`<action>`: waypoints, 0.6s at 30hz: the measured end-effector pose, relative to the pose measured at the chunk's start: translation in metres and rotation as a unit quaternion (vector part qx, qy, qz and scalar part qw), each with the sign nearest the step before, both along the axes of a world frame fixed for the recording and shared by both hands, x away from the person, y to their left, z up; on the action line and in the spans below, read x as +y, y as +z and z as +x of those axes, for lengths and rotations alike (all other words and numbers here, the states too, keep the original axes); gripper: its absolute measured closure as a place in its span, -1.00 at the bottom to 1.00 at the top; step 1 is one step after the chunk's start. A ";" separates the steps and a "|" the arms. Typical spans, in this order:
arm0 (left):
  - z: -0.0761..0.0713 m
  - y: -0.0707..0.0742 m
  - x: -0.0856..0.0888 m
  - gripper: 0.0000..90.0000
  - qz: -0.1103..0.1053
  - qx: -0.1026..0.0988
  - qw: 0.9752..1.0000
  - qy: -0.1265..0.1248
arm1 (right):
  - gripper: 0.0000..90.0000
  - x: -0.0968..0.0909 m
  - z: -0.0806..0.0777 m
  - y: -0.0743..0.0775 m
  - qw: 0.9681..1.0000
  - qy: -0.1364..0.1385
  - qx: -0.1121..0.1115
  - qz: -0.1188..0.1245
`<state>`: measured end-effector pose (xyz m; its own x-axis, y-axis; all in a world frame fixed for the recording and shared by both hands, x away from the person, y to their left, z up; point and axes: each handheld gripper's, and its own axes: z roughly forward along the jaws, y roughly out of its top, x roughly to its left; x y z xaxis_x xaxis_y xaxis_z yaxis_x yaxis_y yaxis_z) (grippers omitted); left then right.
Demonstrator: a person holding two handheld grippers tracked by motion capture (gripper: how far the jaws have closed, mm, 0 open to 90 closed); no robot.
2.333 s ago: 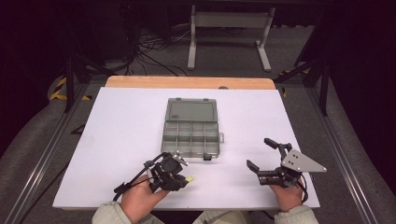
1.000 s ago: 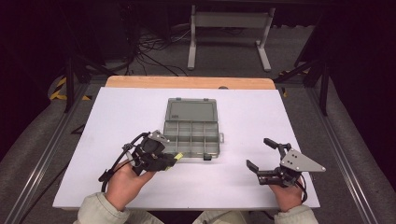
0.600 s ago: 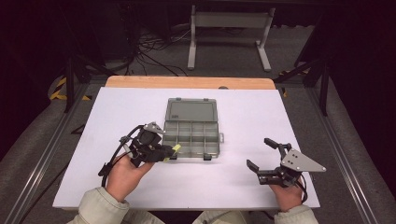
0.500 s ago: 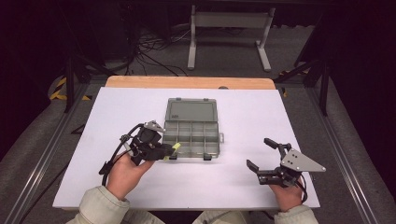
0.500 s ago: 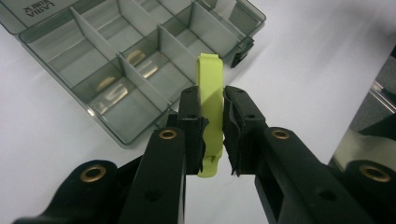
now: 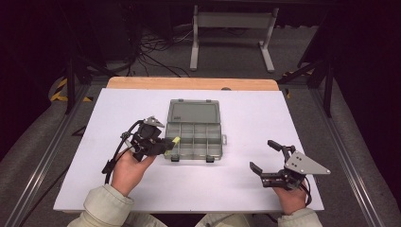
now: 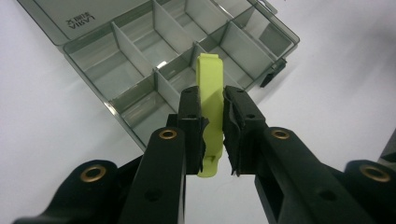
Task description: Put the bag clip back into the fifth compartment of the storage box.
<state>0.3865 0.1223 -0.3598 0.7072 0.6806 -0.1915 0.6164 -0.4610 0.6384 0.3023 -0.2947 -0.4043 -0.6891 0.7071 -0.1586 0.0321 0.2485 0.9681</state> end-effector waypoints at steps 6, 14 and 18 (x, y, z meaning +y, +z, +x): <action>0.006 -0.003 0.001 0.73 -0.002 -0.003 1.000 0.007 | -0.85 0.000 0.000 0.000 1.000 -0.001 0.001 0.001; 0.016 -0.009 0.000 0.73 -0.005 -0.004 1.000 0.022 | -0.85 -0.001 0.000 0.000 1.000 0.001 0.001 0.002; 0.019 -0.012 -0.002 0.73 -0.008 -0.003 1.000 0.024 | -0.85 0.000 0.000 0.000 1.000 0.001 0.001 0.001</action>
<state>0.4055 0.1206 -0.3713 0.6756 0.7100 -0.1986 0.6335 -0.4214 0.6489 0.3022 -0.2951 -0.4043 -0.6913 0.7057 -0.1551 0.0337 0.2460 0.9687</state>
